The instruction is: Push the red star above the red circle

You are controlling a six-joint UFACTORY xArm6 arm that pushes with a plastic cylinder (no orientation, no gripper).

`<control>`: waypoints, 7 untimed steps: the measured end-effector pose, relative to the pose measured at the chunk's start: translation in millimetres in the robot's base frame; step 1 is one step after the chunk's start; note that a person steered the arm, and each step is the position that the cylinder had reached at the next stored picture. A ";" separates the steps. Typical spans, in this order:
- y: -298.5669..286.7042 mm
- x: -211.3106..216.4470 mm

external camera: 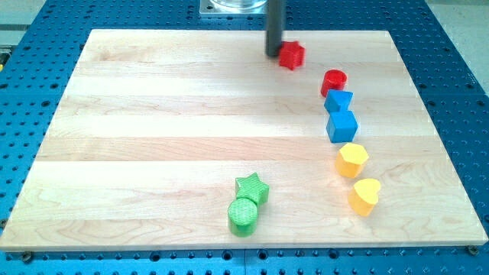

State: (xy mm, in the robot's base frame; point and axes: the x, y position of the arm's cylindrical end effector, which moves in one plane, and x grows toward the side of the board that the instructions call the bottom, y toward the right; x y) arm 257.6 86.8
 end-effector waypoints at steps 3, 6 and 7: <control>12.6 11.9; 40.6 21.9; 1.9 -4.2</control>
